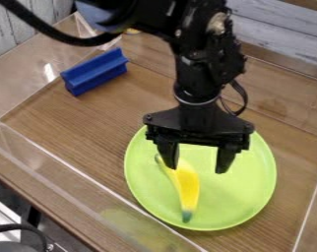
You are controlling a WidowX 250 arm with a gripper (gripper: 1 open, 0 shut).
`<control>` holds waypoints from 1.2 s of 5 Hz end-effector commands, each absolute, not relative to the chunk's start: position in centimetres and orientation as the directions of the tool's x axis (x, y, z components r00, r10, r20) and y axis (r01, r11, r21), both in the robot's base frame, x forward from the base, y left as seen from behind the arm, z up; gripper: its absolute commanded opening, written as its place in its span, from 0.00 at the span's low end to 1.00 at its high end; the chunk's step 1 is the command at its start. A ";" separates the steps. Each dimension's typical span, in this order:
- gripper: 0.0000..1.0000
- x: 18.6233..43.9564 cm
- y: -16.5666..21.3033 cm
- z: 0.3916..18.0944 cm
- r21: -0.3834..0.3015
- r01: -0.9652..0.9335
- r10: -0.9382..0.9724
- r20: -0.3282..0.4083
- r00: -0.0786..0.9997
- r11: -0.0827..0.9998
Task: Put the banana in the green plate
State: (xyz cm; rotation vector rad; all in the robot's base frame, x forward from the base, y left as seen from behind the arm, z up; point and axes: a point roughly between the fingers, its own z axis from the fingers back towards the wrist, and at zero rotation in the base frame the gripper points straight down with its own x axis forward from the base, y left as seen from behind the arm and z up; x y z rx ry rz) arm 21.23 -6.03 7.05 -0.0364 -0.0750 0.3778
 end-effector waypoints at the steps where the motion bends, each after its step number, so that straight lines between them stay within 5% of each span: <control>1: 1.00 22.2 -6.4 8.1 -0.078 -0.357 0.364 0.108 0.925 0.931; 6: 1.00 22.4 -6.6 7.8 -0.072 -0.364 0.370 0.106 0.923 0.929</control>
